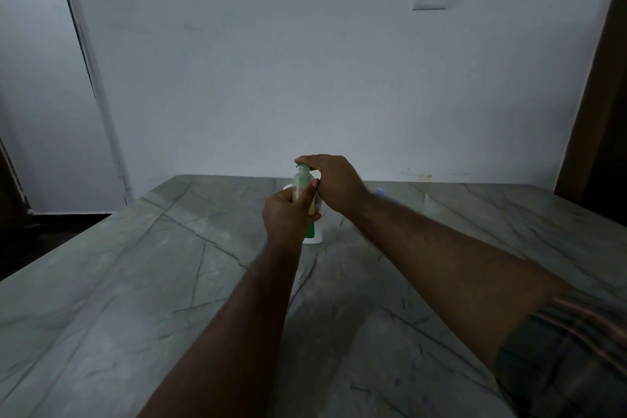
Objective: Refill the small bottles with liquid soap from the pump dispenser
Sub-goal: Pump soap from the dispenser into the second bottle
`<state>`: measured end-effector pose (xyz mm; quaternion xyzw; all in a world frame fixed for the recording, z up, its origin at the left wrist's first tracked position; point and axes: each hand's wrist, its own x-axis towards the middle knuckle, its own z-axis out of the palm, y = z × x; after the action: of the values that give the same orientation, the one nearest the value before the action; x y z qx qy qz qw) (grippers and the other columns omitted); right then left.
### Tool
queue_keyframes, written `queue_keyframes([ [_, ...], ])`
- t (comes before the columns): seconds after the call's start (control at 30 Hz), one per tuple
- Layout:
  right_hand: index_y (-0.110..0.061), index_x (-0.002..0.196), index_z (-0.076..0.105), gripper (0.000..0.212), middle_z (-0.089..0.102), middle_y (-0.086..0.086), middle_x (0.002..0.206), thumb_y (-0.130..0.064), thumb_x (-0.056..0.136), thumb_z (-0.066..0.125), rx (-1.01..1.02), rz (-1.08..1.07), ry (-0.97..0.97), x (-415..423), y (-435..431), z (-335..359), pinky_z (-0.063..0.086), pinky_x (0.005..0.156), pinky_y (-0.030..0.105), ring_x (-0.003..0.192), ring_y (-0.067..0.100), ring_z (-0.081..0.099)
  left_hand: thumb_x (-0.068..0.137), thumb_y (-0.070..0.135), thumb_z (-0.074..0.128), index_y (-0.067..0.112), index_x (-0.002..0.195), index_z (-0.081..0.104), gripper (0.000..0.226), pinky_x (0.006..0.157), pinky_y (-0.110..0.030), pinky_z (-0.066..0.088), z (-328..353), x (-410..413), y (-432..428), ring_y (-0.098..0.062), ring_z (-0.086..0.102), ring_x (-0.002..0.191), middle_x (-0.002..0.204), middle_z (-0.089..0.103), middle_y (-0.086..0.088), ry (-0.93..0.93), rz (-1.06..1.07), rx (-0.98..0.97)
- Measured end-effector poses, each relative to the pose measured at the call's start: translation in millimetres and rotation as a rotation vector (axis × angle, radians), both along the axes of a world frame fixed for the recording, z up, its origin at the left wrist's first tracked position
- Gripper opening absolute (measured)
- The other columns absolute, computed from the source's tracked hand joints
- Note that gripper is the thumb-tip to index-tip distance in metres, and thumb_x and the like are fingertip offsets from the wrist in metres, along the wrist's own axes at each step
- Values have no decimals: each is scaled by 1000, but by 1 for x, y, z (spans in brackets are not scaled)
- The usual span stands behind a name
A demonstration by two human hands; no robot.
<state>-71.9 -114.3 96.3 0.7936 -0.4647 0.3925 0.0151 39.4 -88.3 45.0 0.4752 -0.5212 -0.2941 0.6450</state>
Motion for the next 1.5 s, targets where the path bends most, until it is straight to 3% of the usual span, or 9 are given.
queue_keyframes([
  [0.13, -11, 129, 59, 43, 61, 7, 133, -1, 89, 50, 23, -3, -13, 0, 1, 2, 40, 110, 37, 124, 21, 55, 88, 47, 70, 15, 81, 71, 32, 76, -44, 62, -1, 1, -1, -22, 73, 77, 82, 73, -4, 17, -10, 16],
  [0.3, -13, 131, 57, 43, 58, 6, 137, -3, 90, 52, 27, -6, 64, -2, 2, 12, 36, 113, 36, 129, 21, 51, 86, 48, 71, 20, 76, 71, 29, 56, -20, 58, 0, 2, -1, 0, 68, 58, 73, 70, 5, 17, -9, -3],
  [0.47, -11, 130, 59, 46, 61, 7, 132, -1, 85, 53, 8, 2, 14, -1, 5, 6, 41, 109, 36, 124, 21, 56, 85, 45, 73, 19, 76, 72, 27, 65, -38, 64, -2, 1, -4, -19, 74, 71, 78, 74, -5, 47, -28, -4],
  [0.67, -11, 131, 58, 44, 60, 7, 134, -3, 88, 54, 30, -5, 28, 0, 3, 6, 39, 111, 37, 126, 21, 54, 87, 47, 70, 14, 86, 74, 34, 72, -42, 63, -3, 1, -3, -23, 74, 78, 83, 74, -3, 43, -34, 8],
  [0.8, -12, 131, 58, 46, 60, 7, 134, 0, 87, 55, 24, -4, 48, -2, 1, 12, 39, 112, 37, 127, 21, 54, 87, 47, 71, 19, 78, 71, 29, 74, -46, 62, -1, 2, -3, -23, 74, 76, 82, 74, -6, 49, -33, 10],
  [0.97, -12, 132, 57, 44, 59, 6, 135, -4, 90, 52, 23, -12, -18, 1, 0, 0, 40, 110, 39, 126, 21, 54, 86, 49, 70, 23, 75, 68, 28, 64, -32, 63, -2, 2, -3, -16, 72, 70, 74, 70, 3, 8, -22, -7],
  [1.17, -12, 131, 58, 46, 60, 6, 134, 0, 86, 52, 35, 0, 28, -1, 1, 9, 39, 111, 35, 126, 20, 54, 86, 47, 71, 22, 75, 70, 28, 66, -36, 64, -4, 3, -5, -16, 74, 69, 79, 74, -3, 46, -39, -6],
  [1.27, -11, 130, 58, 49, 60, 8, 134, 3, 83, 52, 20, 15, 41, -3, 1, 12, 38, 110, 31, 126, 20, 54, 85, 47, 73, 25, 71, 69, 26, 62, -33, 63, -2, 3, -6, -11, 73, 63, 73, 73, 2, 52, -41, -7],
  [1.5, -11, 130, 58, 48, 60, 7, 134, 1, 85, 52, 37, 20, -21, -1, -1, 1, 40, 111, 36, 125, 19, 55, 88, 42, 72, 10, 81, 73, 33, 47, -13, 50, -5, 2, -5, -1, 69, 57, 74, 72, -4, 28, -37, -28],
])
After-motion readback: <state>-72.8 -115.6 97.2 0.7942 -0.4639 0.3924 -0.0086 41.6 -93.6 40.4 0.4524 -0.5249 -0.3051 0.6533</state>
